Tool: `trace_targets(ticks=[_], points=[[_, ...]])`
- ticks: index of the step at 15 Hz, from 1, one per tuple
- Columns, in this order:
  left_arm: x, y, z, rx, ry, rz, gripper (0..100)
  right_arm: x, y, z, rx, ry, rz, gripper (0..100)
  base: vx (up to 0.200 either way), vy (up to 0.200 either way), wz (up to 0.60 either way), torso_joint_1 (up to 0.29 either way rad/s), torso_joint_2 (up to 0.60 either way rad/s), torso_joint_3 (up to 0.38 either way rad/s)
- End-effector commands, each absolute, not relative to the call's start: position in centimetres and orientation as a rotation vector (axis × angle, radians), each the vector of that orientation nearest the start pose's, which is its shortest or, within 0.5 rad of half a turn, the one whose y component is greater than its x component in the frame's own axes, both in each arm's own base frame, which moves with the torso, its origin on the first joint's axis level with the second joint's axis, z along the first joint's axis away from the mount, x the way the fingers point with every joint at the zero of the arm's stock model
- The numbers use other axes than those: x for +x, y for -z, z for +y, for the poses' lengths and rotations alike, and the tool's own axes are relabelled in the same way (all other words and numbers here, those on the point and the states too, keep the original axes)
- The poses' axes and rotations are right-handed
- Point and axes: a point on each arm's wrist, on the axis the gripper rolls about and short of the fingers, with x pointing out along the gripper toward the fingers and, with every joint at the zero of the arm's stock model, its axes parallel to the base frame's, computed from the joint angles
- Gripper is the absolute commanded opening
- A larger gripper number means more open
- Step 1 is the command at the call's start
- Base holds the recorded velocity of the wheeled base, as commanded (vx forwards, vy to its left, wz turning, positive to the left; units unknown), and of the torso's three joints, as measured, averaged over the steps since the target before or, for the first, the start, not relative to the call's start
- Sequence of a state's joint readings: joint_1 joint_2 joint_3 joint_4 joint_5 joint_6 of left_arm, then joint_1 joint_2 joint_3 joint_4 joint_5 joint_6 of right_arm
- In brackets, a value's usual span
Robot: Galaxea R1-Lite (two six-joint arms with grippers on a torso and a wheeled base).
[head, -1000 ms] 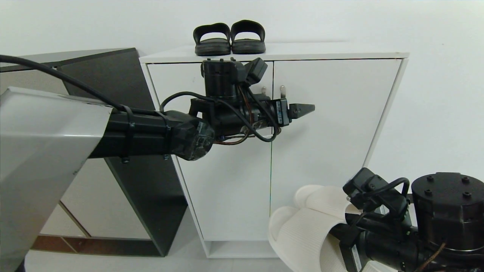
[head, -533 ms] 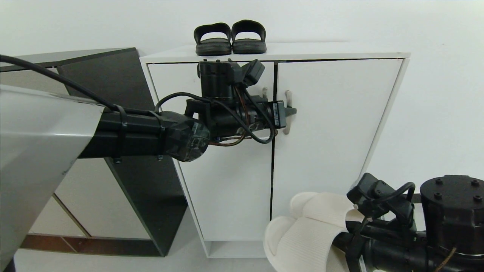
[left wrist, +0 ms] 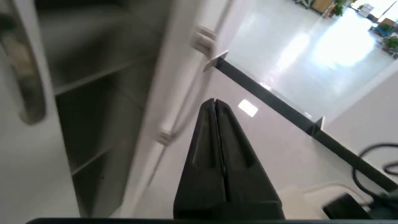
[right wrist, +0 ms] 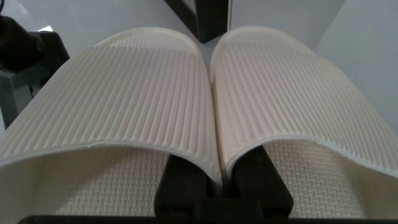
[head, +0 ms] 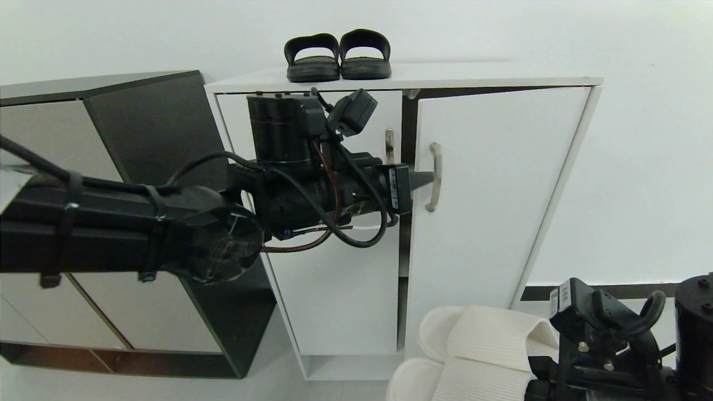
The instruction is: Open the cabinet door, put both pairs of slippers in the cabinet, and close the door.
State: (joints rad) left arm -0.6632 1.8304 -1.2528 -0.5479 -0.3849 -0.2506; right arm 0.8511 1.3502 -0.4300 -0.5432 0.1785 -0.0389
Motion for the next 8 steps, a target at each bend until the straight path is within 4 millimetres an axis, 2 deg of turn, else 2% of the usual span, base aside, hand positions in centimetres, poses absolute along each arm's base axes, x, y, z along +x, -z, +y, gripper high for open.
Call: trace_targets(ticks=[1, 3, 5, 8], points=[[25.4, -26.8, -21.7, -0.228, 1.062, 0.119, 0, 12.2, -16.3, 14.6, -0.172, -1.033, 0.338, 0, 0.000, 0.000, 0.00, 0.000, 0.00, 0.000], [25.7, -26.9, -21.0, -0.235, 1.041, 0.101, 0, 12.2, -16.2, 14.6, -0.181, -1.036, 0.340, 0, 0.000, 0.000, 0.00, 0.000, 0.00, 0.000], [27.2, -26.5, -20.0, -0.240, 0.996, 0.107, 0, 12.2, -16.2, 14.6, -0.182, -1.035, 0.343, 0, 0.000, 0.000, 0.00, 0.000, 0.00, 0.000], [29.8, -25.7, -19.9, -0.246, 0.958, 0.048, 0, 12.2, -16.1, 14.6, -0.183, -1.037, 0.344, 0, 0.000, 0.000, 0.00, 0.000, 0.00, 0.000]])
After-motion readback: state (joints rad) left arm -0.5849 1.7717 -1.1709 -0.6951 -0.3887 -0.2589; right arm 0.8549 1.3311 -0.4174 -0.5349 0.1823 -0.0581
